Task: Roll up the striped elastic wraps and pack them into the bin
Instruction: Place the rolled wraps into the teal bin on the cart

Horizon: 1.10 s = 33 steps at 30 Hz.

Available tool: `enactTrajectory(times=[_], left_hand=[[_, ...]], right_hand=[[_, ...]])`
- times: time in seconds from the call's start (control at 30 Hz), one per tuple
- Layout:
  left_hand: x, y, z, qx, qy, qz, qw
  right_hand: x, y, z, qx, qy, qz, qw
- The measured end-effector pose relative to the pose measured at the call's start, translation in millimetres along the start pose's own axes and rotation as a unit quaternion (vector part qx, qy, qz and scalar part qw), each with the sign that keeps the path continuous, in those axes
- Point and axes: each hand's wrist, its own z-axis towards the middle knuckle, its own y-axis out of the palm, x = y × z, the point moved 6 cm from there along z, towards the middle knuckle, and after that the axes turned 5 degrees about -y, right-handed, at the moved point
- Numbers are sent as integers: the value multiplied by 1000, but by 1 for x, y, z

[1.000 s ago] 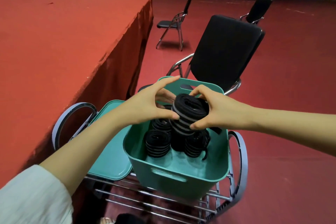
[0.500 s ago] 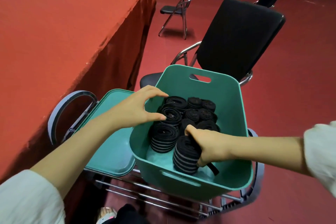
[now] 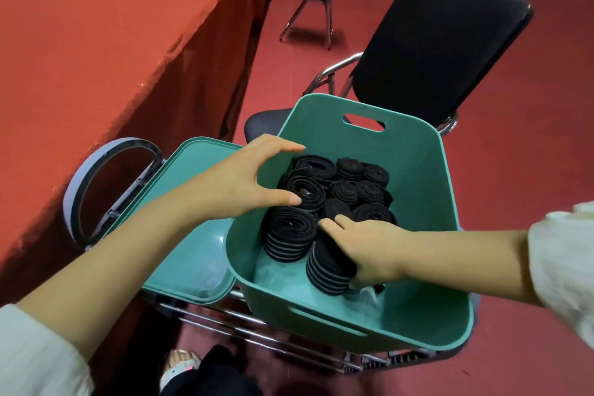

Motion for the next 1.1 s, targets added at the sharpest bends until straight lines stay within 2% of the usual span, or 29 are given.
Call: enactTrajectory(times=[0.17,0.33,0.57,0.8,1.0,1.1], left_hand=[[-3,0,0,10,-7,2,1000],[-6,0,0,15,-10,-4,1000],[-12,0,2,18,-19,-11,1000],[-13,-1,3,24,-19,-14,999],[-7,-1,-1,26,-11,-11,1000],[0,-3,-4,48,-9,-3,999]], right_hand=[[-11,-2,-2,-23,-59,-54,997],[0,-8,6,-16,-39,-2,999],[9,-17,8,62,-31,-101,992],[11,-16,10,86,-20,-107,990],[8,-14,5,56,-25,-113,992],[10,-18,-6,52,-11,-76,996]])
